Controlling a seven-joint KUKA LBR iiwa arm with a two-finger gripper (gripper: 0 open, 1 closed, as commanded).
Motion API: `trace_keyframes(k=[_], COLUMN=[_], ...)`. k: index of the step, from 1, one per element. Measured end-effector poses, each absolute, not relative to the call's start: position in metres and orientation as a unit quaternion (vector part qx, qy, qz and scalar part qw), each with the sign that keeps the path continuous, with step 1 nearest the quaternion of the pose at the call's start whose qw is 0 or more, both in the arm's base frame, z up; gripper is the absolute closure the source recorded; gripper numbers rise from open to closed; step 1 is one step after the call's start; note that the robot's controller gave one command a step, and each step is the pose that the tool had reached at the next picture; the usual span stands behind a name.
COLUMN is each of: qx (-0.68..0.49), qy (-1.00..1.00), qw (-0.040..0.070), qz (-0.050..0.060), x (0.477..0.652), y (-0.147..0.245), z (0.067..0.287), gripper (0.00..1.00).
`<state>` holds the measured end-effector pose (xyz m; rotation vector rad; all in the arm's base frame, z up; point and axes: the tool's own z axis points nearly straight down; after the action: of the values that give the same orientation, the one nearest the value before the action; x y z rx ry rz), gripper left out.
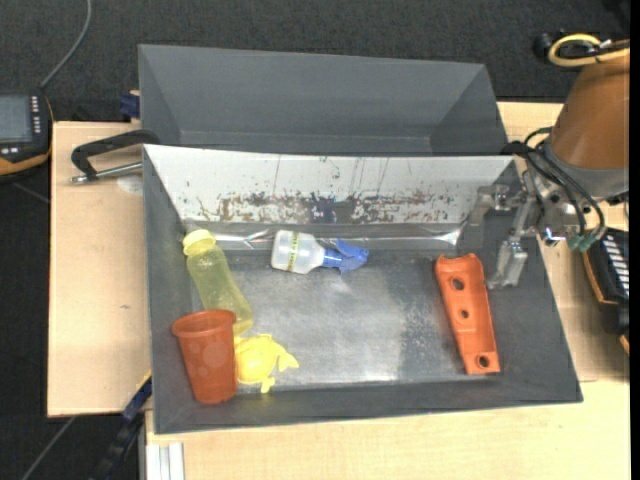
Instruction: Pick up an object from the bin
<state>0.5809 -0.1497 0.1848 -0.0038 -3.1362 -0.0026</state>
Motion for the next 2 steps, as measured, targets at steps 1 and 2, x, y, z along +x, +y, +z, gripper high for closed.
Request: trace_keyframes(k=[1, 2], qx=[0.0, -0.015], qy=[-1.0, -1.0], qw=[-0.002, -0.003], qz=[0.0, 0.0], x=[0.583, 0.583], y=[-0.149, -0.125], z=[0.19, 0.136], gripper=[0.0, 0.0])
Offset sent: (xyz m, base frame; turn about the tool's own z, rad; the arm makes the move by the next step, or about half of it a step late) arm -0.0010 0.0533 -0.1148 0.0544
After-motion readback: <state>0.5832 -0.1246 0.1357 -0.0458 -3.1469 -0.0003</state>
